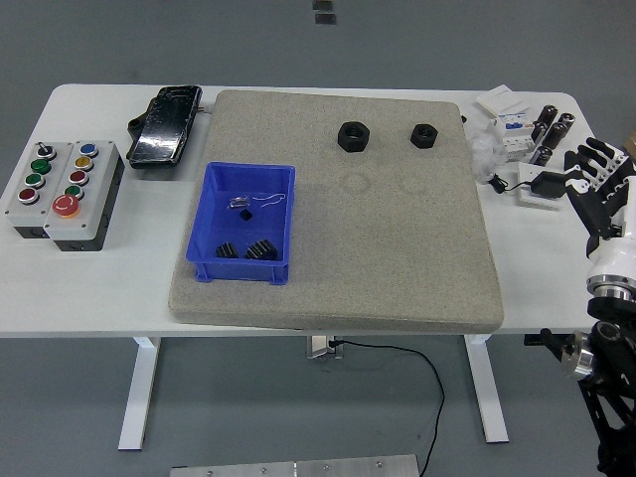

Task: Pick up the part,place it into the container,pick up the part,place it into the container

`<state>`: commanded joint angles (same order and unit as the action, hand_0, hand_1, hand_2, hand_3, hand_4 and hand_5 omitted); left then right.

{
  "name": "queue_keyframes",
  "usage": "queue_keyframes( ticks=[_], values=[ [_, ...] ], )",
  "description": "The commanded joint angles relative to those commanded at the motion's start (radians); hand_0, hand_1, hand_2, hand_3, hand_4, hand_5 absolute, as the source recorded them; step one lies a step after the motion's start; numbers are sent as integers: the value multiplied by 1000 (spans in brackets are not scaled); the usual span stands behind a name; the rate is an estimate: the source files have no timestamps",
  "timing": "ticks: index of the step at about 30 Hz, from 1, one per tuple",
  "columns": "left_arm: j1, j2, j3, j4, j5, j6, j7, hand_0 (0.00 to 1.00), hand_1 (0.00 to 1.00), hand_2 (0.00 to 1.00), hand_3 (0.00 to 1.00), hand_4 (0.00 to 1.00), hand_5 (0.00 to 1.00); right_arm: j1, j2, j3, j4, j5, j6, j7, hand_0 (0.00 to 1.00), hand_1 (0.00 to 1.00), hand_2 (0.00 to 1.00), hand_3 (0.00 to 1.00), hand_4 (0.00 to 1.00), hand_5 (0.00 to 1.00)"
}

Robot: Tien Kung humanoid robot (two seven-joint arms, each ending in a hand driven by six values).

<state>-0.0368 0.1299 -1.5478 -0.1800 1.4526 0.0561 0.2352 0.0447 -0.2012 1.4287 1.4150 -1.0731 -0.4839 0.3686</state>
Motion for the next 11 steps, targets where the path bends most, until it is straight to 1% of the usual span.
queue_keyframes(
  ticks=[2, 3, 11],
  values=[
    [0, 0, 5, 0, -10, 0, -3, 667, 635, 550, 601, 690, 355, 9, 2, 3, -2, -3, 4, -1, 626, 644, 695, 671, 744, 291],
    [0, 0, 7, 0, -14, 0, -6, 667, 635, 550, 601, 691, 355, 15, 2, 3, -3, -7, 6, -3, 632, 658, 711, 679, 787, 322],
    [-3, 8, 28, 0, -37, -2, -24, 667, 635, 550, 601, 691, 355, 29, -4, 13, -9, -15, 16, -13, 632, 658, 711, 679, 787, 322]
  ],
)
